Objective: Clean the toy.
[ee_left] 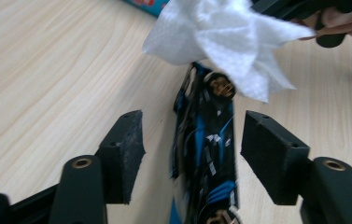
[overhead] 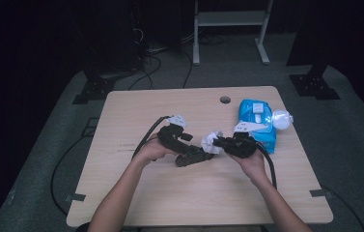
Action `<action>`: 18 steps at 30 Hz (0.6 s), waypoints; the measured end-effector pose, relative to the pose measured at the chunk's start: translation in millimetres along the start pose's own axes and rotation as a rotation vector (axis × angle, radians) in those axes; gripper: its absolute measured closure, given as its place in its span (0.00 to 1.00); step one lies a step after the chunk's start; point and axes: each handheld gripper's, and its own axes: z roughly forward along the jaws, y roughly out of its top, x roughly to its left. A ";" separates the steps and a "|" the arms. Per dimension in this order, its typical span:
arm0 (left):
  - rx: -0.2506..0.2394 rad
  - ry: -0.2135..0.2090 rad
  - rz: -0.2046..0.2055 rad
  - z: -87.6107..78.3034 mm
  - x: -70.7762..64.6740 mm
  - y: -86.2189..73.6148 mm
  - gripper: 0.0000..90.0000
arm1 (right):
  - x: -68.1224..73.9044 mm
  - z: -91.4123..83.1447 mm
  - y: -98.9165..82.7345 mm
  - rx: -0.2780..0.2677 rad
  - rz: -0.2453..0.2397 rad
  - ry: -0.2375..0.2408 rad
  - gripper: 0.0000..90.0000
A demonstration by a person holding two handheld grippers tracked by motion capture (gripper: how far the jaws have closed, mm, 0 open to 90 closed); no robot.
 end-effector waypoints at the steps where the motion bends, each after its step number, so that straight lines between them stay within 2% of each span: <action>1: -0.001 0.001 -0.010 0.5 1.6 -1.7 0.41 | 1.2 1.8 1.0 0.001 -0.007 0.003 0.91; 4: -0.001 -0.007 -0.039 3.1 5.8 -6.5 0.40 | 2.2 8.3 0.7 0.024 -0.012 0.006 0.91; 7: 0.013 -0.010 -0.045 5.3 7.6 -9.5 0.38 | 2.5 11.9 -0.5 0.035 -0.016 0.009 0.91; 14: -0.008 -0.009 -0.086 8.4 9.9 -11.8 0.36 | 3.2 15.3 -1.8 0.054 -0.029 0.005 0.91; 18: -0.008 -0.005 -0.083 7.5 10.7 -13.7 0.35 | 3.8 16.0 -2.5 0.059 -0.035 0.000 0.91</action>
